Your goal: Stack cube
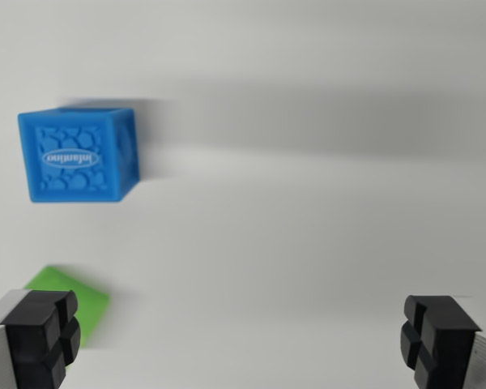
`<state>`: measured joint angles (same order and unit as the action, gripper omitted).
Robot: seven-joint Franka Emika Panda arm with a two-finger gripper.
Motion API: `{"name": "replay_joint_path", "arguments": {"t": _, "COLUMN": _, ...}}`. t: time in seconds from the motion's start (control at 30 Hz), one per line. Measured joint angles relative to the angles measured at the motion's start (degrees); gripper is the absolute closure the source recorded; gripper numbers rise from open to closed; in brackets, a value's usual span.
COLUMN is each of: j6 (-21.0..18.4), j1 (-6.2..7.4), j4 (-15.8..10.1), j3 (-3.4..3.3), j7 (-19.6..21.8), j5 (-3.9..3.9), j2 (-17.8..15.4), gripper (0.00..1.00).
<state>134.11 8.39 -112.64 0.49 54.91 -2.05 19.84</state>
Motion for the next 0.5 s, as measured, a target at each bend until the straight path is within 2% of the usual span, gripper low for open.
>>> {"name": "replay_joint_path", "arguments": {"t": 0.5, "j6": 3.57, "j1": 2.96, "j4": 2.11, "j3": 0.65, "j7": 3.23, "j5": 0.00, "j2": 6.55, "gripper": 0.00}}
